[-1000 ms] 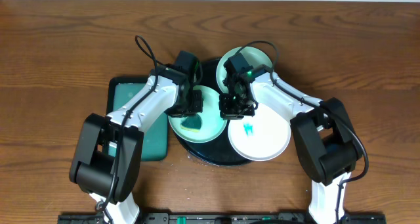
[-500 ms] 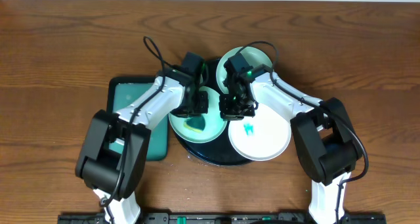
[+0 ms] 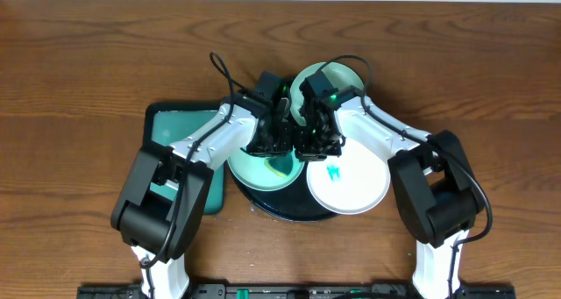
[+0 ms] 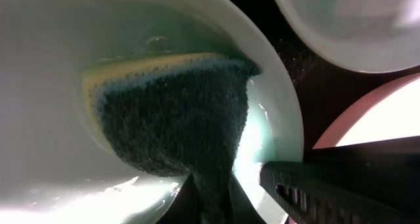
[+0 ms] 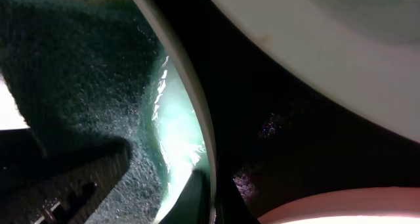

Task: Clean dirty plates on tray and stack at the side
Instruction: 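Scrub the held plate's face with the sponge in the left gripper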

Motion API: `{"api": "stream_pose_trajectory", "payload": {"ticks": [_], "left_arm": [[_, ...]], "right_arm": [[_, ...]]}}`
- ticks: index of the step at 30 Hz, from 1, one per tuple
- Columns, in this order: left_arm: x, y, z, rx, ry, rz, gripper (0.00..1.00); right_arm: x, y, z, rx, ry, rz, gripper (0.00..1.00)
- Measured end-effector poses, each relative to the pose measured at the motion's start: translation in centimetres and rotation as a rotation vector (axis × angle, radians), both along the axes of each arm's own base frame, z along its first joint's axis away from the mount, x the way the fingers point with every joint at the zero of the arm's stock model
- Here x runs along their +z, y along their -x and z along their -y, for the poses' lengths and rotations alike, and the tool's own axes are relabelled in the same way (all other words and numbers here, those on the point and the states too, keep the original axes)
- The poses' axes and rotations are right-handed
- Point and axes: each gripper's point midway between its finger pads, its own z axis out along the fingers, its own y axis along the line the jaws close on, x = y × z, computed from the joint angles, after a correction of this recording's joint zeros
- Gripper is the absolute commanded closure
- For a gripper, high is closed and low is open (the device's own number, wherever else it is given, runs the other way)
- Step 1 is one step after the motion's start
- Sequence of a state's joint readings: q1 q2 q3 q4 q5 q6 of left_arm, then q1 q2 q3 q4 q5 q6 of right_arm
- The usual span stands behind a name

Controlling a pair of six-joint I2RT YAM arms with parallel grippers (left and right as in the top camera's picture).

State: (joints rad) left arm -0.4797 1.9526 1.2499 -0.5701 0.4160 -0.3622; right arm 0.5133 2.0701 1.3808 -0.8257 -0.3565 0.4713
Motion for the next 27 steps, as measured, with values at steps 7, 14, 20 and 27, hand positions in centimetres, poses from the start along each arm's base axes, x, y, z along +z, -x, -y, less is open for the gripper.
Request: {"api": "stream_pose_trajectory", "payload": {"ticks": [7, 14, 20, 27], "left_arm": [[0.0, 0.4, 0.3, -0.002, 0.030, -0.030, 0.93], [-0.2, 2.0, -1.8, 0.001, -0.110, -0.090, 0.93], [0.0, 2.3, -4.0, 0.011, -0.243, -0.097, 0.93], [0.4, 1.7, -7.5, 0.026, -0.431, -0.062, 0.93]], "right_arm": [[0.0, 0.0, 0.1, -0.007, -0.007, -0.008, 0.99], [0.0, 0.1, 0.1, -0.006, -0.009, -0.014, 0.99], [0.0, 0.4, -0.3, 0.001, -0.026, -0.023, 0.99], [0.0, 0.6, -0.7, 0.008, -0.034, -0.029, 0.99]]}}
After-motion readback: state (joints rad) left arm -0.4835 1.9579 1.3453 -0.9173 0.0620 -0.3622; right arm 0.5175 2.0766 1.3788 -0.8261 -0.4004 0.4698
